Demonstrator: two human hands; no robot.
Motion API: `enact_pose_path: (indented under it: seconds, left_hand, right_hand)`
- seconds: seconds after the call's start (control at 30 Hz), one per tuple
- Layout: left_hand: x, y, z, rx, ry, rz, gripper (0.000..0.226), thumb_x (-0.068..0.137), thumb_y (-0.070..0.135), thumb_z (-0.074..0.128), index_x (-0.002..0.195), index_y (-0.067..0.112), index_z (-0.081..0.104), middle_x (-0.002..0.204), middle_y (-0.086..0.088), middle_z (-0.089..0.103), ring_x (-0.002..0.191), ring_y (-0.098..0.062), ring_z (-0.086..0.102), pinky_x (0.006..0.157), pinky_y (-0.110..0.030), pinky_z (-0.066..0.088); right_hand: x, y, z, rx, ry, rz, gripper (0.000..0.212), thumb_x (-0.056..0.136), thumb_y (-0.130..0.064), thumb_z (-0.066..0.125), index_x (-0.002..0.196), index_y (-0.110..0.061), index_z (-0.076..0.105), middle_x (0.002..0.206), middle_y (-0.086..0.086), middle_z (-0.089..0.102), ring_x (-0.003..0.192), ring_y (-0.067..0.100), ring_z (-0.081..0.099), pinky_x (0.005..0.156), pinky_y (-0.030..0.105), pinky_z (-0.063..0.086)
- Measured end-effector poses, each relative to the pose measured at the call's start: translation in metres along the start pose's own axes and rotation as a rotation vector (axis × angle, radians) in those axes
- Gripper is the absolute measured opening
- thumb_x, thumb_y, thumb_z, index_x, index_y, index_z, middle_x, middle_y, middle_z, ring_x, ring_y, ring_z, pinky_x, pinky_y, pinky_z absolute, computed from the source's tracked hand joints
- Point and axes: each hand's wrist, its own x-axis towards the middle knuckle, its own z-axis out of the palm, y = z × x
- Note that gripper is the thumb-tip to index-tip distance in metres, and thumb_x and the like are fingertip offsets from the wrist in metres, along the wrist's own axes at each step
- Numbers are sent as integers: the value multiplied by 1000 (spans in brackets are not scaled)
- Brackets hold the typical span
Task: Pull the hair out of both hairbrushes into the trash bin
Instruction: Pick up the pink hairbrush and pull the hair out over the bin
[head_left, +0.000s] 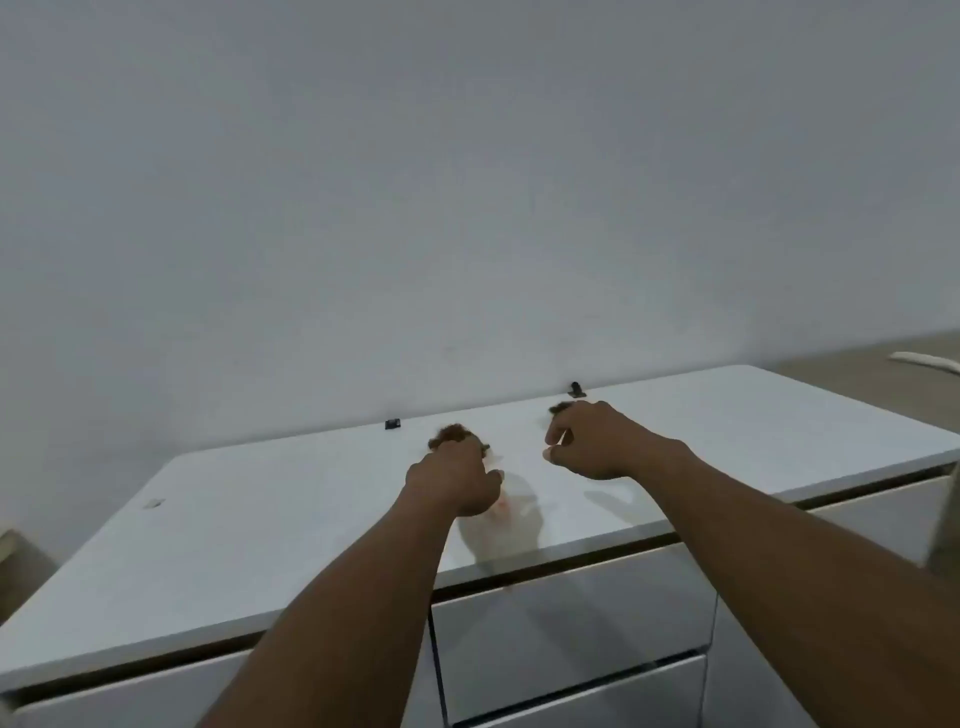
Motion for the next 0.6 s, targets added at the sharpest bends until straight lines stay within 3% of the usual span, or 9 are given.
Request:
enact_pose_path:
  seconds: [0.17,0.27,0.4,0.5,0.6]
  left_hand:
    - [29,-1,18,28,9,-75,67,94,64,48,147,23,43,146,-3,54,129,-28,56,98,-44,45]
    - [42,2,24,37,35,-143,70,90,68,54,139,18,49,133,-3,61,121,-26,61,87,-37,45]
    - [56,2,27,31,63,-197,40,90,48,63,118,19,60,111,1,65,108,-22,66,75,-30,40]
    - [63,-4,31,-1,91,-218,20,89,33,61,99,19,51,102,1,59,103,-24,65,73,-29,38]
    - [65,-10,33,-39,113,-228,21,87,35,59,95,18,48,96,0,54,95,-25,62,72,-28,39]
  right_hand:
    - [44,11,25,-36,13,-11,28,88,-44,62,108,-26,70,113,-3,65,126,21,49,114,41,33]
    - [64,15,33,-44,20,-22,28,89,-42,61,108,-24,71,102,-9,59,122,18,51,104,33,33]
    - [81,19,44,-39,28,-23,27,91,-37,62,108,-20,73,97,-10,57,108,15,59,85,25,33]
    - [91,24,52,38,1,-10,23,90,-35,63,102,-17,73,100,-3,65,98,18,65,86,30,48]
    - [95,26,58,44,-13,-28,20,90,-31,62,97,-15,73,92,-4,62,99,22,66,91,35,53]
